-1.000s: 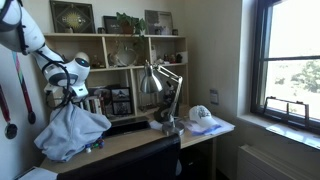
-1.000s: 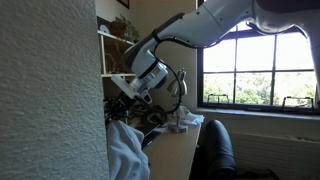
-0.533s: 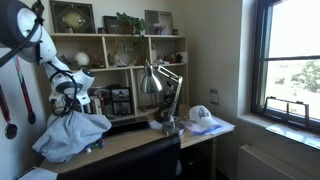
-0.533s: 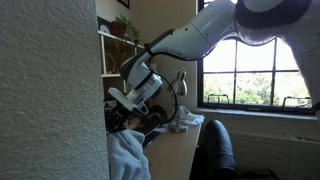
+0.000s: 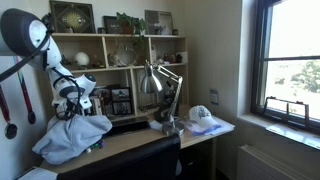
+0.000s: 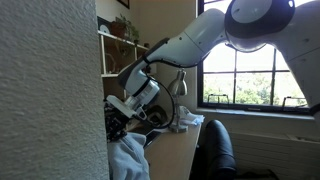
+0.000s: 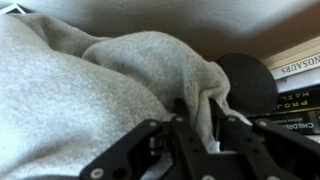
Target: Move the jersey from the chair to the table.
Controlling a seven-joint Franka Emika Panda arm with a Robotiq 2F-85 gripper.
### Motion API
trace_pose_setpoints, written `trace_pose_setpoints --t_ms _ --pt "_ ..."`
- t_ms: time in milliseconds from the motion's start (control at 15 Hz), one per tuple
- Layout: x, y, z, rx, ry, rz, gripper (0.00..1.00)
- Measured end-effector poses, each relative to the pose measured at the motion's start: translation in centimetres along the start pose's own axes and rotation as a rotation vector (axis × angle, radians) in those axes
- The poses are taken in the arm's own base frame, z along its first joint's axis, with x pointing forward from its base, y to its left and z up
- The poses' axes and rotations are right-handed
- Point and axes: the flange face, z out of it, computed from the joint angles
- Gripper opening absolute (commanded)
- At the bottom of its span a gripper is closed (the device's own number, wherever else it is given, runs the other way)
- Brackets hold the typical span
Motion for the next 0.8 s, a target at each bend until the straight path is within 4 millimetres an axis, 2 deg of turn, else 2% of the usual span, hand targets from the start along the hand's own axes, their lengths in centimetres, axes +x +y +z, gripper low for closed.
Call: trace_pose_setpoints --t_ms 133,333,600,800 --pt "-1.9 -1.6 -0.9 0.009 -0.014 -0.039 0.77" --pt "-6.4 -3.7 -3.6 -0.023 -0.006 -0.094 0.99" --pt "-12.1 -5.5 -9.7 -0.077 0.085 -0.138 1.0" --pt "-15.6 -5.2 -15.5 -0.13 0.189 -0.199 1.0"
